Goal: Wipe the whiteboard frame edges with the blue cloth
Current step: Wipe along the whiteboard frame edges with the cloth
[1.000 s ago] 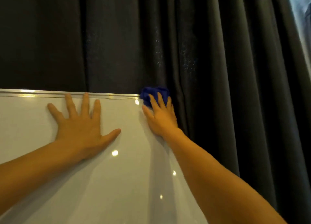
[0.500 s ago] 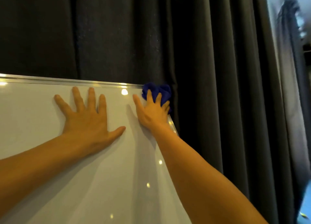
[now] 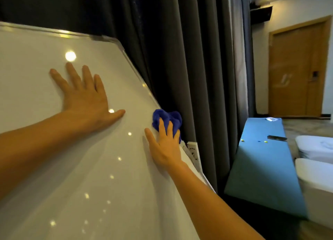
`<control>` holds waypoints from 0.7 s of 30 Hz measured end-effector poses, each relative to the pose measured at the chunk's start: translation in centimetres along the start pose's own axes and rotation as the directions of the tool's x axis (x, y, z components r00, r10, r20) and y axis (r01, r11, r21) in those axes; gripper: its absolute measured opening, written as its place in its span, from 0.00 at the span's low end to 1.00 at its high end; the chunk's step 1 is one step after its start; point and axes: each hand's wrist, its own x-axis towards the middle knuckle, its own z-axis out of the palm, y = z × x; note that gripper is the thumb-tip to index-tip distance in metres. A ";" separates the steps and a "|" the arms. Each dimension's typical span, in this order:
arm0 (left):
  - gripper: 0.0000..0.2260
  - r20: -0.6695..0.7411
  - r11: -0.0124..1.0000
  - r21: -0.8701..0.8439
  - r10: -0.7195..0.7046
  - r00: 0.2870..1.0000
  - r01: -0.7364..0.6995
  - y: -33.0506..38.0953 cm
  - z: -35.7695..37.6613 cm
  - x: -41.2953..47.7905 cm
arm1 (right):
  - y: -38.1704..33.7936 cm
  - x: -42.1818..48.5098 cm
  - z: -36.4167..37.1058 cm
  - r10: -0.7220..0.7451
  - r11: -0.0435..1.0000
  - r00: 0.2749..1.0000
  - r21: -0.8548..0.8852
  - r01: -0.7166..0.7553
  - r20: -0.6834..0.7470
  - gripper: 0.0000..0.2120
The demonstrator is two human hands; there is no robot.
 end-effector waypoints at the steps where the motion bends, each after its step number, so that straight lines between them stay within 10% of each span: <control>1: 0.58 0.001 1.000 0.003 0.020 1.000 -0.020 0.7 0.0 -0.6 | 1.8 -1.6 0.0 0.033 0.999 0.999 -0.003 -0.033 -0.011 0.41; 8: 0.52 0.080 0.892 -0.037 0.452 0.889 -0.450 10.7 2.5 -9.2 | 15.2 -12.9 -0.7 0.383 0.922 0.924 -0.062 -0.382 -0.002 0.41; 13: 0.54 0.074 0.883 -0.020 0.469 0.880 -0.469 15.2 2.8 -13.6 | 18.1 -14.1 -1.5 0.643 0.765 0.766 0.062 -0.642 0.000 0.39; 21: 0.52 0.110 0.900 -0.015 0.435 0.894 -0.436 16.8 1.7 -14.7 | 5.3 -4.3 -1.2 0.255 0.944 0.964 0.196 -0.266 0.080 0.38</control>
